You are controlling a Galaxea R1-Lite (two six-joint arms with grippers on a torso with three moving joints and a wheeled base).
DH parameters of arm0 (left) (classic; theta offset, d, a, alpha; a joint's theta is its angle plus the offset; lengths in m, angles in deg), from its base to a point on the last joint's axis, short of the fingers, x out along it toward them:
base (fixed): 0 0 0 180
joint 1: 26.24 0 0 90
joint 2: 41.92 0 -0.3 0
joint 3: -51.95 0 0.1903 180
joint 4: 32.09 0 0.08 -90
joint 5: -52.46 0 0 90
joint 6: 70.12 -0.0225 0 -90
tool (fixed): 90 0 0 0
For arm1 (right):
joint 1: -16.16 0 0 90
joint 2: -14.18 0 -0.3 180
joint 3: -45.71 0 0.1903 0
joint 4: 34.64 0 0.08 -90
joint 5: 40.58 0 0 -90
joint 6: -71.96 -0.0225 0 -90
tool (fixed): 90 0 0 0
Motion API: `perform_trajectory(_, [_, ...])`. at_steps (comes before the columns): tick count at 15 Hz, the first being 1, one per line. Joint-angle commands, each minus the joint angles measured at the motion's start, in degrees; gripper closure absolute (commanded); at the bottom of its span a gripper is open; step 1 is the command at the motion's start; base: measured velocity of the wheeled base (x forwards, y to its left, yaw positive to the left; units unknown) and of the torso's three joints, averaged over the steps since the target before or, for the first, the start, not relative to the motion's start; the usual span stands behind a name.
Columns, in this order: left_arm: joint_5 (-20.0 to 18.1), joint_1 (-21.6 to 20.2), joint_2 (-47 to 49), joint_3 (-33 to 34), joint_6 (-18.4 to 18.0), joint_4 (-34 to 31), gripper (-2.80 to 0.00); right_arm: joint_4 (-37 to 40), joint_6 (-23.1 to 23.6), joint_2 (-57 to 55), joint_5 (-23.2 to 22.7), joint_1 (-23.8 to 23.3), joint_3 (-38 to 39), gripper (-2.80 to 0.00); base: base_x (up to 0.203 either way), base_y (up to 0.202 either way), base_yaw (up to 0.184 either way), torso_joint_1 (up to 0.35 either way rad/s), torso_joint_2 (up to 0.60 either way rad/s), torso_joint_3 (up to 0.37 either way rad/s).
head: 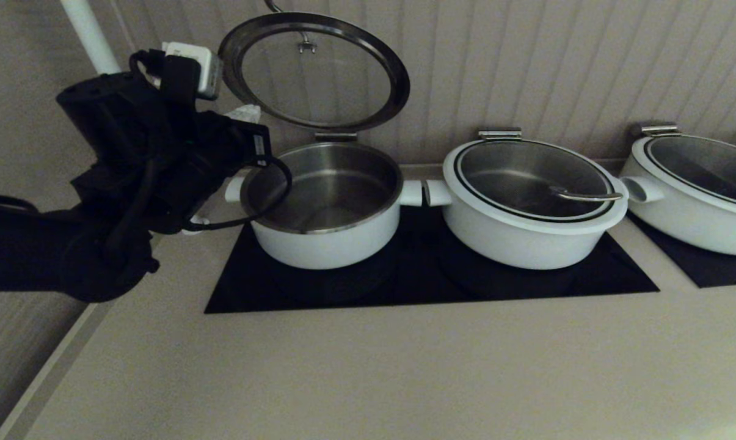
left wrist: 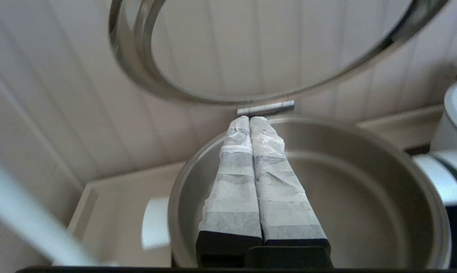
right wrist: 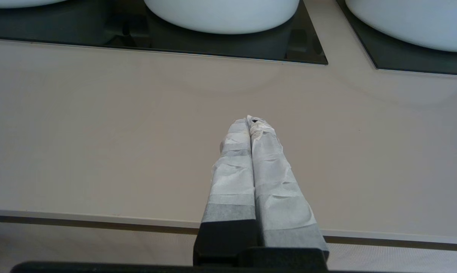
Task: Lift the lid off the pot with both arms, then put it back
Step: Close the pot lid
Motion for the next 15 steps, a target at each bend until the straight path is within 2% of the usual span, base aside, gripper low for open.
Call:
perform_trajectory(1, [0.17,-0.09,-3.38,3.76,-0.16,0.35,0.00,0.00,0.05,-0.07,-0.06,0.01,0.00,0.00,0.000,0.000,0.000,0.000,0.00,0.000])
perform_trajectory(8, [0.19,-1.75,-9.43,11.62,-0.12,0.35,0.00,0.00,0.05,-0.07,-0.06,0.01,0.00,0.00,0.000,0.000,0.000,0.000,0.00,0.000])
perform_trajectory(12, [0.10,-2.96,-12.06,13.46,0.00,0.35,0.00,0.00,0.05,-0.07,-0.06,0.01,0.00,0.00,0.000,0.000,0.000,0.000,0.00,0.000])
perform_trajectory(15, [0.05,-3.45,-16.14,18.55,-0.01,0.28,0.00,0.00,0.05,-0.07,-0.06,0.01,0.00,0.00,0.000,0.000,0.000,0.000,0.00,0.000])
